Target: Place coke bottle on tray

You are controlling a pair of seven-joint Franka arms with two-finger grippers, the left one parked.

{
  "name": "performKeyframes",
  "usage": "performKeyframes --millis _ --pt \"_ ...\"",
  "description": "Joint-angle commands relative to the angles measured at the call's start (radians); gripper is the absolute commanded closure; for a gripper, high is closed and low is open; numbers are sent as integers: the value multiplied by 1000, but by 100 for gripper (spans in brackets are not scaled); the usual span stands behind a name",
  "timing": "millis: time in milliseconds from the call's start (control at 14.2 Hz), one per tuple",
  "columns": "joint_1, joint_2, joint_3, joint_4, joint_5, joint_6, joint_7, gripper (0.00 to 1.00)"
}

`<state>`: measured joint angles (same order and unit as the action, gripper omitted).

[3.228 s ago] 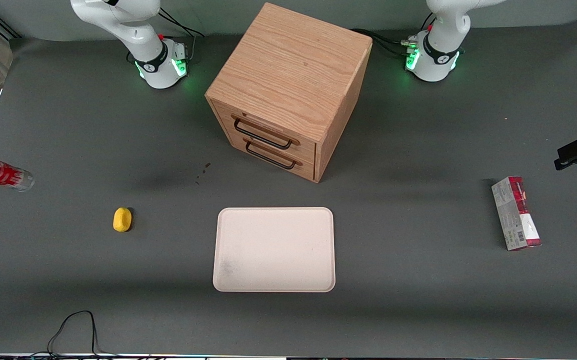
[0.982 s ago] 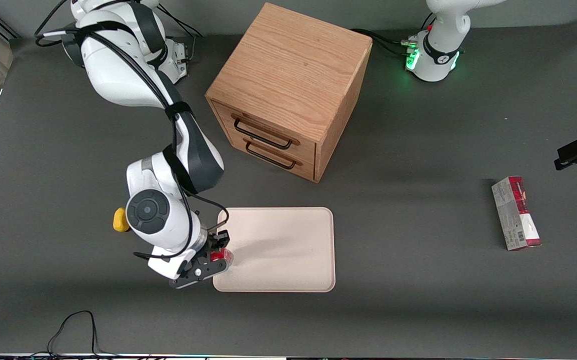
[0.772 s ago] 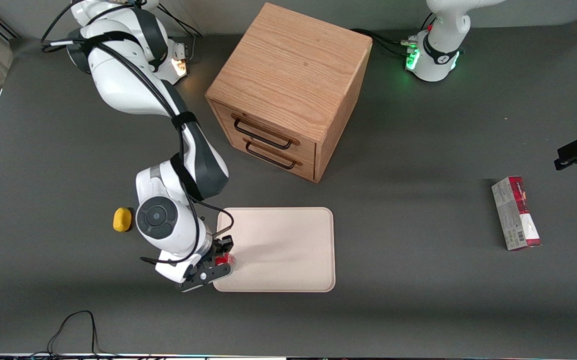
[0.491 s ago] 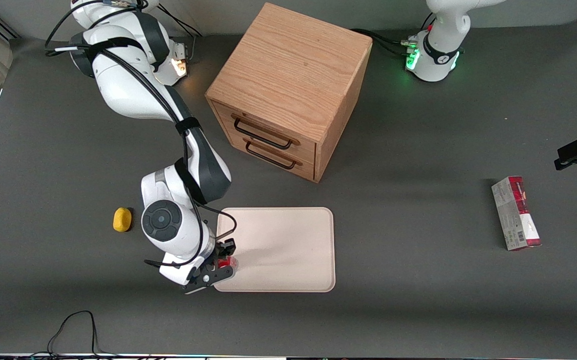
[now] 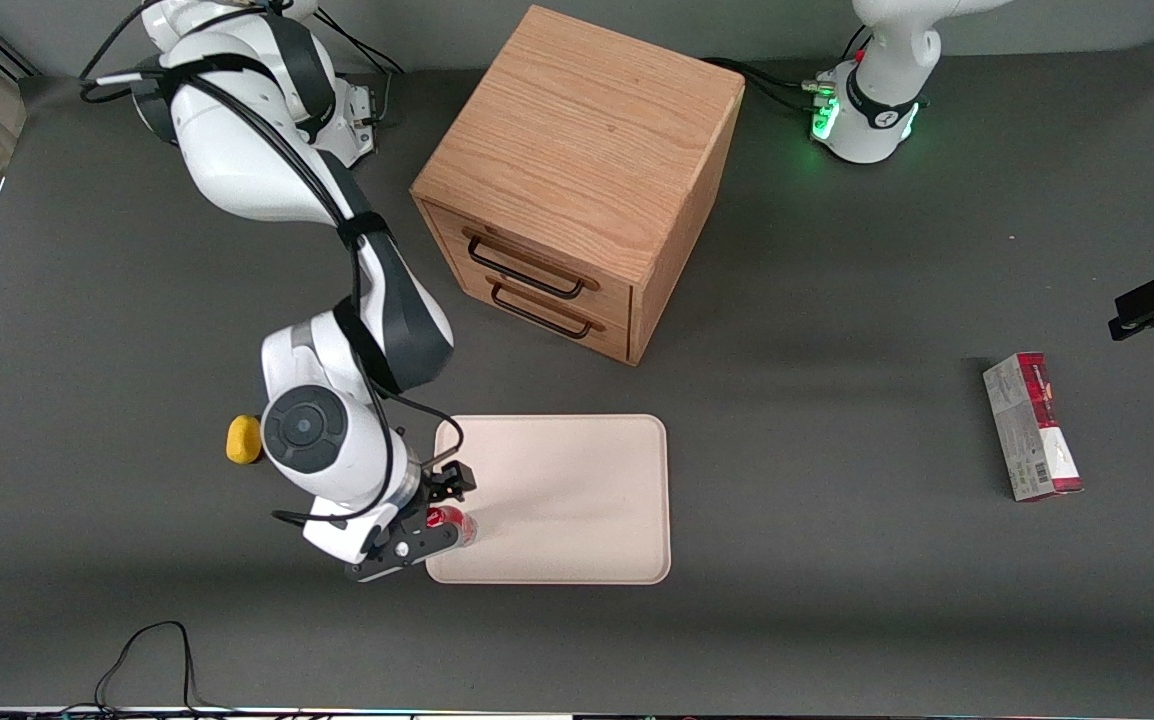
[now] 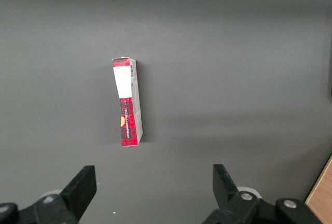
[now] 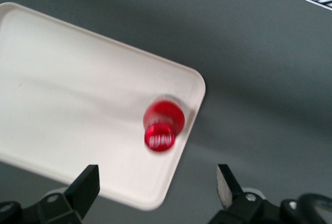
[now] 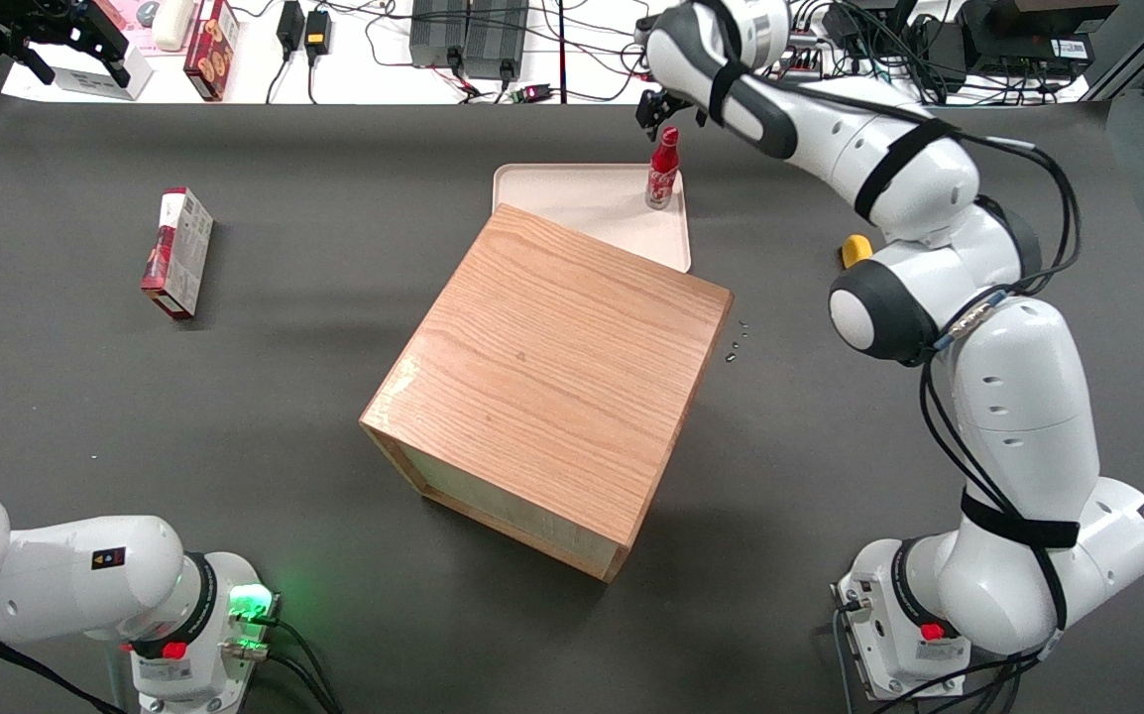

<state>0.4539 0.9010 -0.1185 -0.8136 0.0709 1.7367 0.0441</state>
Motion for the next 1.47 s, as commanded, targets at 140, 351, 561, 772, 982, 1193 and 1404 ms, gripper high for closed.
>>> performKeyframes --millis 140,351,561,772,982,1193,1404 --pt "-3 -177 -29 -18 -10 -286 14 0" --pt "-1 -282 -67 -50 -28 -419 -10 0" --pt "-1 -422 -73 -188 -55 -448 -13 0" --pt "-73 -572 -82 -376 -49 -367 -15 0" --pt "-138 -724 -81 -595 -45 -222 -12 0" --pt "-216 -792 -79 -700 -45 -138 -13 0" --pt "-316 -820 -9 -720 -55 -146 -13 0"
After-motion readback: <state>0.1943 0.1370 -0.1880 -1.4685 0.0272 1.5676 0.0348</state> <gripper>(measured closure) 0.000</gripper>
